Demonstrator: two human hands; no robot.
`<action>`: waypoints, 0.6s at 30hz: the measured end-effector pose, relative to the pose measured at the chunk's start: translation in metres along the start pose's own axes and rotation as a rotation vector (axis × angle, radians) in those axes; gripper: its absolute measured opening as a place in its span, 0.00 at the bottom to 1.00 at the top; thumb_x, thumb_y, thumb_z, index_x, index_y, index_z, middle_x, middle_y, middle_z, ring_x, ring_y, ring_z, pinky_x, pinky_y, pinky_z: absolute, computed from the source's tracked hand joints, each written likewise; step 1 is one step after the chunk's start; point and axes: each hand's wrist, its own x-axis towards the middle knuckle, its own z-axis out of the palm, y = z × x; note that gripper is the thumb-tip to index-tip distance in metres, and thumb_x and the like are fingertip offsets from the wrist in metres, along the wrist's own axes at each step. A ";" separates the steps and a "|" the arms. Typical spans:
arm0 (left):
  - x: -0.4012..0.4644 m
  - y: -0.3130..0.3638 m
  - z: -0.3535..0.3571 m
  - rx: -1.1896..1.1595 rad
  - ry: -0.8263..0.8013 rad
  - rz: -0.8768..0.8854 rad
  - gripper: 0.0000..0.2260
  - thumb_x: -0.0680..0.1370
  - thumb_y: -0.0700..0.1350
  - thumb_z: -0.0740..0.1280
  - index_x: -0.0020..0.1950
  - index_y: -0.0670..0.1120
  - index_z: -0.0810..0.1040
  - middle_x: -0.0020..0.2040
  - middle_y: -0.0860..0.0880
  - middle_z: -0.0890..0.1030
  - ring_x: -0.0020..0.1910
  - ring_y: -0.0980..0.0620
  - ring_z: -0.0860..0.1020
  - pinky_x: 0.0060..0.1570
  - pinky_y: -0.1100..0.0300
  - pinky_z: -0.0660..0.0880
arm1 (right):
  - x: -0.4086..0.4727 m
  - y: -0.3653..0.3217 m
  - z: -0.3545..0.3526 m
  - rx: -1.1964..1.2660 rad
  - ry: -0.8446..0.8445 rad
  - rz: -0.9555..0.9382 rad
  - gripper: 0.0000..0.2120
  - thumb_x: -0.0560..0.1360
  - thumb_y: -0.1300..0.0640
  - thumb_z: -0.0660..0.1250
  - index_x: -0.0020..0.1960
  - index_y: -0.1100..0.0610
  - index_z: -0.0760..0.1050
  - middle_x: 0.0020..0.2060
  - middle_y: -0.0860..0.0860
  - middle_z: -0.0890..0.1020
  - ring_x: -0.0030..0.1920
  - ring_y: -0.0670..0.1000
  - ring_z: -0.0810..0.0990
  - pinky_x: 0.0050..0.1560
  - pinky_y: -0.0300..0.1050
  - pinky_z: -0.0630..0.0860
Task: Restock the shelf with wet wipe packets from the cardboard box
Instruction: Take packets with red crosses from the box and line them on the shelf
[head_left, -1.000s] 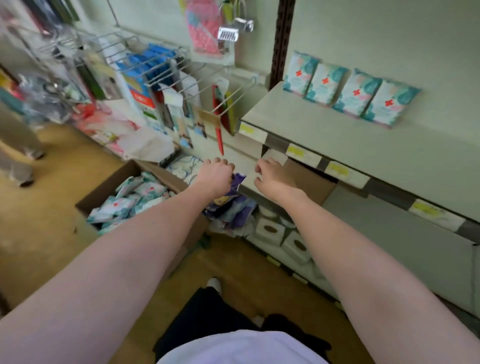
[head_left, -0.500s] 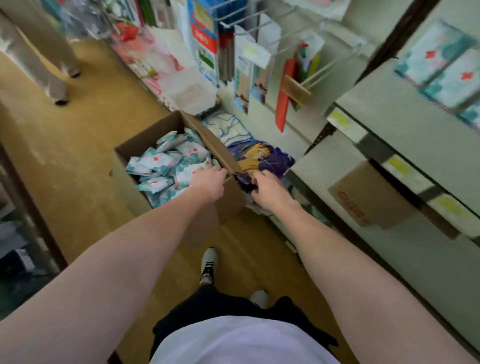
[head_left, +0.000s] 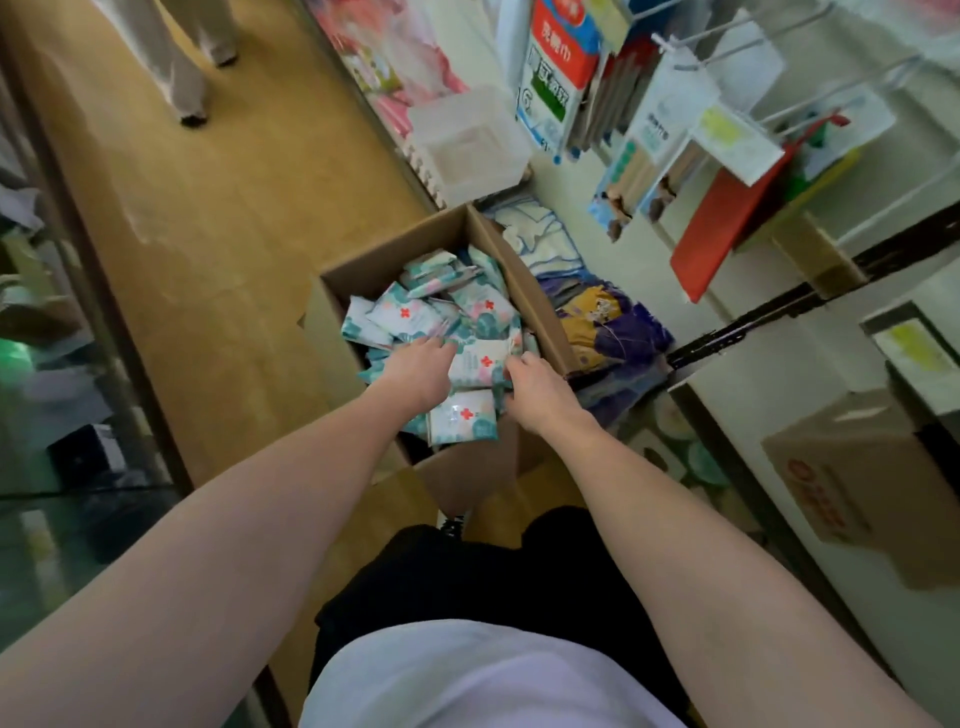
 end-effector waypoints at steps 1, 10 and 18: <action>0.003 -0.003 0.002 -0.012 -0.010 0.001 0.14 0.79 0.41 0.59 0.64 0.43 0.70 0.62 0.42 0.75 0.60 0.42 0.72 0.53 0.49 0.71 | 0.004 -0.001 -0.001 -0.009 -0.011 -0.006 0.17 0.78 0.54 0.67 0.64 0.56 0.70 0.62 0.55 0.72 0.65 0.58 0.71 0.57 0.54 0.73; 0.035 -0.007 0.011 -0.068 -0.097 -0.066 0.19 0.79 0.46 0.63 0.69 0.45 0.68 0.69 0.43 0.70 0.64 0.41 0.70 0.56 0.47 0.71 | 0.070 0.000 -0.004 -0.059 -0.106 -0.081 0.20 0.79 0.51 0.65 0.68 0.56 0.68 0.65 0.56 0.71 0.67 0.59 0.69 0.63 0.55 0.72; 0.049 -0.016 0.020 -0.185 -0.116 -0.182 0.21 0.77 0.45 0.64 0.69 0.44 0.68 0.66 0.42 0.73 0.62 0.41 0.71 0.57 0.49 0.70 | 0.117 -0.002 0.016 -0.135 -0.250 -0.200 0.35 0.74 0.44 0.71 0.75 0.54 0.62 0.71 0.56 0.67 0.72 0.59 0.66 0.69 0.58 0.67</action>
